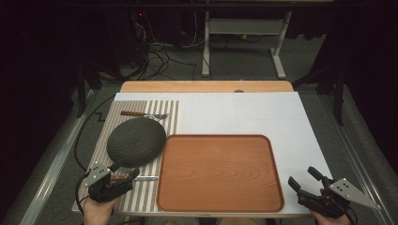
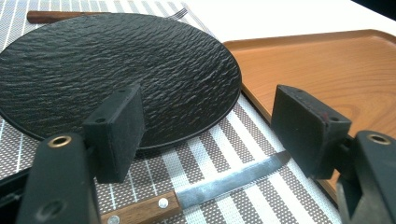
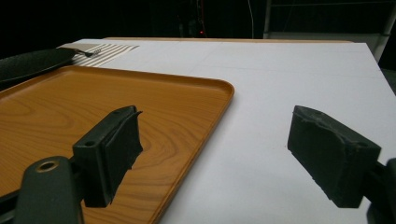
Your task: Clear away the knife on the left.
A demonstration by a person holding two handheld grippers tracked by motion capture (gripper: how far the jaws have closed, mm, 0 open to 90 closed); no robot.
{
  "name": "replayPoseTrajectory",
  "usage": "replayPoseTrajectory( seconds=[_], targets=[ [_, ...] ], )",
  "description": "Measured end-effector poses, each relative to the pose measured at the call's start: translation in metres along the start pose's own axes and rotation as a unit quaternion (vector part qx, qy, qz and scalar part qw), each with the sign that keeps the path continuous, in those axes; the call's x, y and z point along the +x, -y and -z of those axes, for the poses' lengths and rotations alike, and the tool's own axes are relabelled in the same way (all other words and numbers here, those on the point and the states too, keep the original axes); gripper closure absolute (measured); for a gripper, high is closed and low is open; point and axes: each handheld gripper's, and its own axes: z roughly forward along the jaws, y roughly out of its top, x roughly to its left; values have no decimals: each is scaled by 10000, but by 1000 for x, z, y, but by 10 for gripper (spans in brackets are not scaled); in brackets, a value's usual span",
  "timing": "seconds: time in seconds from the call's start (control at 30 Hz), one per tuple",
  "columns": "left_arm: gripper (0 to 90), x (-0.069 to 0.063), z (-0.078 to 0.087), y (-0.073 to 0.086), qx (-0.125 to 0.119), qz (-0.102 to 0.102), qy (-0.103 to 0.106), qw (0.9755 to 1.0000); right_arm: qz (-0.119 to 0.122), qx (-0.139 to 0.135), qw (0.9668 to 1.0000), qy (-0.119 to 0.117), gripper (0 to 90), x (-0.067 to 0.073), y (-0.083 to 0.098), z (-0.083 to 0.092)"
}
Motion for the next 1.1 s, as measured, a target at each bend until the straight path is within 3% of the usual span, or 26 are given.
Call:
replayPoseTrajectory(
  seconds=[1.1],
  targets=[
    [247, 0, 1, 0, -44, 77, 82, 9999, 14, 55, 10000, -38, 187, 1, 0, -1]
  ],
)
